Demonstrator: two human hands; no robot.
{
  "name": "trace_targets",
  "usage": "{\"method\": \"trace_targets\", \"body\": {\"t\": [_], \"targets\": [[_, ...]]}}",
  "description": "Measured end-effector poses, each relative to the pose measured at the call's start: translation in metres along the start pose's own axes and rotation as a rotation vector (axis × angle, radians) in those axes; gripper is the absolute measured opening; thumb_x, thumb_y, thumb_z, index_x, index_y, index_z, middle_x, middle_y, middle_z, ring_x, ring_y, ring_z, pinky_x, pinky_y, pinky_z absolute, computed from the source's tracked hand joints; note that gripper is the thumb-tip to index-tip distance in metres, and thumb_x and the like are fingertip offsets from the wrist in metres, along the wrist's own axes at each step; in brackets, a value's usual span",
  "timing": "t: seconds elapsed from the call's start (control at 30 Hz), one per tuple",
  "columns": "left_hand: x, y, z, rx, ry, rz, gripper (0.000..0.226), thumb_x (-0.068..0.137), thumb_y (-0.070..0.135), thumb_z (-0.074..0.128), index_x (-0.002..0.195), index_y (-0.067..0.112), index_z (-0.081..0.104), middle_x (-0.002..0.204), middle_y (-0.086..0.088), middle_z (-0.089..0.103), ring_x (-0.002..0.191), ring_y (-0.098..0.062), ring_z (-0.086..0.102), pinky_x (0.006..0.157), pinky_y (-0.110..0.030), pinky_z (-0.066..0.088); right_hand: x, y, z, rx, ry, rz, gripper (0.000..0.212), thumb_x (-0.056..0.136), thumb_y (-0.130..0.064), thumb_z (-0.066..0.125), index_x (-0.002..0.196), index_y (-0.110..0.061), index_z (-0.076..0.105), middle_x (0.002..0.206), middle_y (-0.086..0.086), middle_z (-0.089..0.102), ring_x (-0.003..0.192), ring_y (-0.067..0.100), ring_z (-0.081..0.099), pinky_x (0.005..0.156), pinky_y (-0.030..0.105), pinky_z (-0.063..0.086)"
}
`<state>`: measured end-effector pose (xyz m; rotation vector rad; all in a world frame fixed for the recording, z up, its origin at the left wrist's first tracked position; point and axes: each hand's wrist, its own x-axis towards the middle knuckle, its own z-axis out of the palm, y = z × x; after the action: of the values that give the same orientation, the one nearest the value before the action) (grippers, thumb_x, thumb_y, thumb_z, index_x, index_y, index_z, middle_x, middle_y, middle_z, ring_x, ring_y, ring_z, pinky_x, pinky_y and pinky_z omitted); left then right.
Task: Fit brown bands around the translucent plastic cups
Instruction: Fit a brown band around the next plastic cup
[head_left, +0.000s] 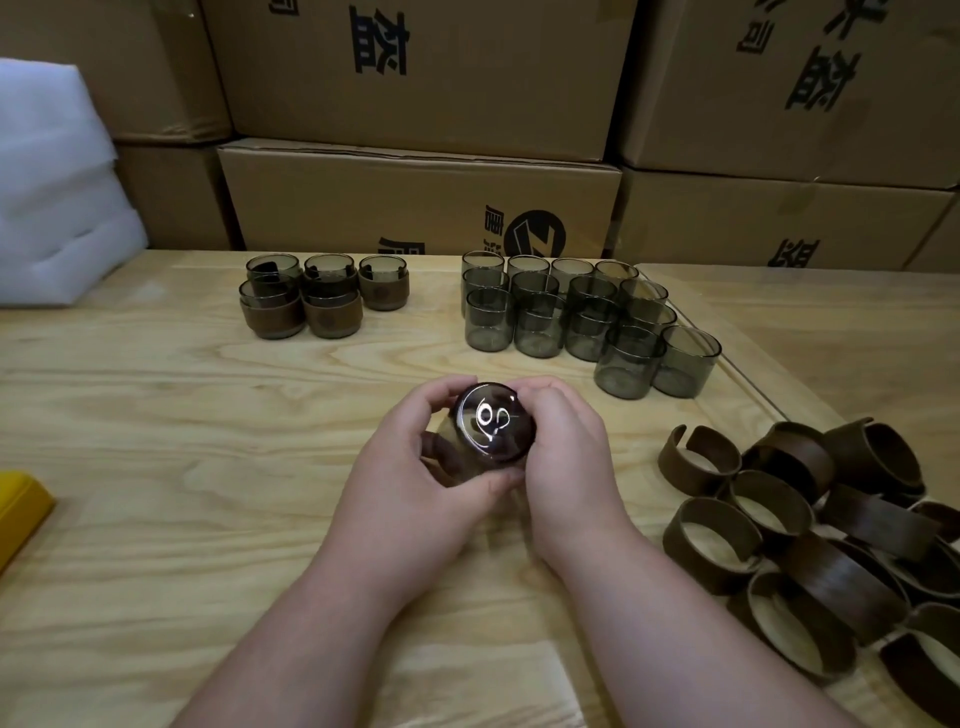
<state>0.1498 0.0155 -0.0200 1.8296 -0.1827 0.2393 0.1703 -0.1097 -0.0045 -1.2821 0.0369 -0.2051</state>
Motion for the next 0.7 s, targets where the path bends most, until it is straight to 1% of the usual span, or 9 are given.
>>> {"method": "trace_targets", "body": {"t": [0.1, 0.2, 0.3, 0.37, 0.4, 0.47, 0.5, 0.63, 0.7], "targets": [[-0.0001, -0.0013, 0.0006, 0.022, -0.025, 0.01, 0.075, 0.058, 0.035, 0.09, 0.117, 0.064, 0.053, 0.112, 0.012, 0.073, 0.092, -0.015, 0.073, 0.087, -0.035, 0.058, 0.0, -0.0009, -0.0003, 0.009, 0.025, 0.04, 0.032, 0.095, -0.012, 0.057, 0.067, -0.021, 0.068, 0.067, -0.001, 0.071, 0.061, 0.01, 0.067, 0.055, 0.026, 0.054], [0.0006, -0.0034, -0.0004, 0.035, -0.02, 0.022, 0.071, 0.06, 0.03, 0.089, 0.118, 0.056, 0.058, 0.105, 0.012, 0.073, 0.085, -0.009, 0.072, 0.078, -0.025, 0.056, -0.002, 0.0015, 0.0016, -0.039, 0.001, 0.01, 0.016, 0.091, -0.027, 0.072, 0.081, -0.015, 0.067, 0.076, 0.003, 0.072, 0.071, 0.016, 0.068, 0.068, 0.036, 0.058], [0.0004, -0.001, -0.0026, 0.05, 0.002, 0.046, 0.063, 0.066, 0.024, 0.083, 0.119, 0.05, 0.062, 0.105, 0.018, 0.072, 0.085, -0.003, 0.07, 0.074, -0.02, 0.053, -0.0071, 0.0047, 0.0034, -0.105, -0.142, -0.058, 0.041, 0.073, -0.035, 0.082, 0.105, -0.015, 0.065, 0.084, -0.006, 0.075, 0.077, 0.007, 0.072, 0.067, 0.022, 0.057], [0.0, -0.0001, -0.003, 0.05, 0.014, 0.053, 0.061, 0.069, 0.019, 0.081, 0.121, 0.047, 0.063, 0.112, 0.018, 0.072, 0.094, -0.003, 0.069, 0.081, -0.026, 0.055, -0.0093, 0.0042, 0.0045, -0.144, -0.179, -0.078, 0.044, 0.072, -0.031, 0.085, 0.111, -0.02, 0.066, 0.089, -0.013, 0.076, 0.081, 0.003, 0.073, 0.069, 0.018, 0.056], [-0.0004, 0.0001, -0.0026, 0.059, 0.013, 0.053, 0.061, 0.071, 0.016, 0.083, 0.12, 0.048, 0.063, 0.109, 0.017, 0.072, 0.089, -0.002, 0.069, 0.077, -0.024, 0.054, -0.0087, 0.0049, 0.0039, -0.162, -0.163, -0.086, 0.038, 0.076, -0.028, 0.086, 0.109, -0.021, 0.068, 0.09, -0.013, 0.076, 0.081, 0.002, 0.073, 0.069, 0.017, 0.056], [-0.001, 0.0004, -0.002, 0.073, 0.008, 0.051, 0.061, 0.071, 0.016, 0.086, 0.117, 0.05, 0.064, 0.099, 0.015, 0.072, 0.074, -0.002, 0.066, 0.067, -0.019, 0.049, -0.0059, 0.0048, 0.0032, -0.214, -0.096, -0.109, 0.016, 0.086, -0.026, 0.082, 0.1, -0.023, 0.073, 0.09, -0.01, 0.077, 0.081, 0.002, 0.073, 0.069, 0.017, 0.056], [-0.0011, 0.0004, -0.0018, 0.078, 0.008, 0.052, 0.061, 0.071, 0.017, 0.087, 0.116, 0.05, 0.064, 0.098, 0.016, 0.071, 0.074, -0.002, 0.065, 0.067, -0.019, 0.05, -0.005, 0.0047, 0.0028, -0.235, -0.066, -0.11, 0.006, 0.091, -0.027, 0.078, 0.095, -0.024, 0.075, 0.09, -0.009, 0.077, 0.082, 0.002, 0.072, 0.07, 0.018, 0.056], [-0.0023, 0.0037, -0.0021, 0.103, 0.001, 0.081, 0.065, 0.063, 0.024, 0.085, 0.118, 0.053, 0.064, 0.113, 0.026, 0.069, 0.109, 0.0, 0.065, 0.095, -0.03, 0.053, -0.0038, 0.0043, 0.002, -0.202, -0.017, -0.041, 0.029, 0.104, -0.031, 0.057, 0.087, -0.018, 0.078, 0.085, 0.002, 0.078, 0.083, 0.015, 0.075, 0.075, 0.032, 0.062], [-0.0025, 0.0054, -0.0025, 0.136, 0.004, 0.109, 0.065, 0.059, 0.029, 0.079, 0.116, 0.056, 0.063, 0.116, 0.032, 0.066, 0.116, 0.002, 0.061, 0.099, -0.028, 0.05, -0.0039, 0.0034, 0.0023, -0.163, -0.002, 0.005, 0.038, 0.107, -0.03, 0.049, 0.086, -0.018, 0.078, 0.085, 0.007, 0.078, 0.085, 0.023, 0.076, 0.079, 0.043, 0.063]]}}
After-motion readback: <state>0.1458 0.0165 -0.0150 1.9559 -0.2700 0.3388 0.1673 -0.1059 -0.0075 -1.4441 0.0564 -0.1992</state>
